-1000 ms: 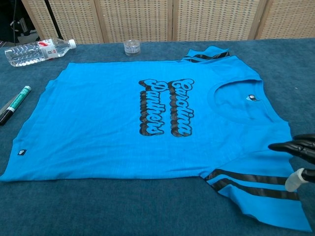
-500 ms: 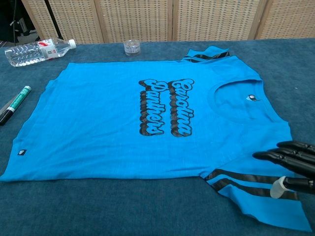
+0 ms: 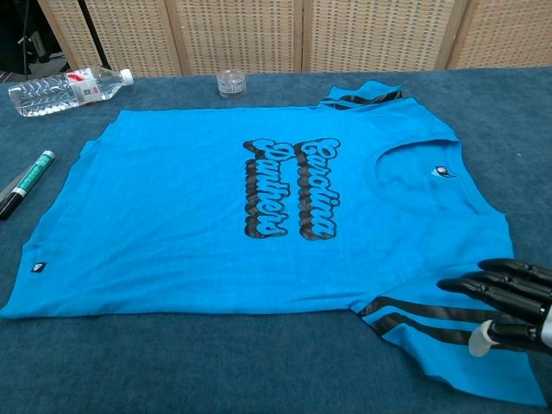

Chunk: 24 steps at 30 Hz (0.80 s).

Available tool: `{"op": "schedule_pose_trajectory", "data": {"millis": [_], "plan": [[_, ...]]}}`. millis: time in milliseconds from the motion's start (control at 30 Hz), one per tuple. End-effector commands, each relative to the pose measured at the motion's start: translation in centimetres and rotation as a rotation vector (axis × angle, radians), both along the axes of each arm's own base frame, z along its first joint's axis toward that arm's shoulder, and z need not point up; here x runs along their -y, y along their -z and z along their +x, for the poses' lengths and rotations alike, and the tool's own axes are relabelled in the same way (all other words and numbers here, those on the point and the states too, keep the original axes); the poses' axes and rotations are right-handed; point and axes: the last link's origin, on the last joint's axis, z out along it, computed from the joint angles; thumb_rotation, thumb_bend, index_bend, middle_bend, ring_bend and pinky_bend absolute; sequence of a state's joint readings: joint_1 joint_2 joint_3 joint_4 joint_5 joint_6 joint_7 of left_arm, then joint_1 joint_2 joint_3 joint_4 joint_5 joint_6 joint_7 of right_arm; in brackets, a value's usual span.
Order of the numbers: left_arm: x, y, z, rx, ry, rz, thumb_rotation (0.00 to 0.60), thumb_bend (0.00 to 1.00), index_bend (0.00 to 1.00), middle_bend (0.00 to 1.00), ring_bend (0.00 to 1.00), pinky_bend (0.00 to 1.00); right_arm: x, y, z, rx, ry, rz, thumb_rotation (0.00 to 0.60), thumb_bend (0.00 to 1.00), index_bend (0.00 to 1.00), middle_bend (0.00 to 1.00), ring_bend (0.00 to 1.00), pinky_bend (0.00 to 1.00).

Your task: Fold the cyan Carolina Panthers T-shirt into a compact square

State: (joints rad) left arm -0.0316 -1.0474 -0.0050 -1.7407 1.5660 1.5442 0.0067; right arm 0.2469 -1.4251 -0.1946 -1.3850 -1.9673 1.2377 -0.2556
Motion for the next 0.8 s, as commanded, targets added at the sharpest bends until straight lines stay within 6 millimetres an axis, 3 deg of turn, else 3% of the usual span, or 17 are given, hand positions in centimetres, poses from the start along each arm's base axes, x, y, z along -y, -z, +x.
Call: {"op": "schedule_pose_trajectory", "data": {"millis": [33,800], "plan": [[-0.01,0.01,0.0,0.0,-0.001,0.0,0.6,0.1,0.0,0.0,0.0,0.0,0.09,0.03,-0.01,0.0,0.001,-0.004,0.6,0.0,0.35,0.0,0.0,0.0],[-0.03,0.07,0.0,0.002,-0.003,-0.007,0.6,0.1,0.0,0.0,0.0,0.0,0.56,0.48,-0.12,-0.001,-0.005,-0.025,0.6,0.12,0.39,0.0,0.0,0.0]]}}
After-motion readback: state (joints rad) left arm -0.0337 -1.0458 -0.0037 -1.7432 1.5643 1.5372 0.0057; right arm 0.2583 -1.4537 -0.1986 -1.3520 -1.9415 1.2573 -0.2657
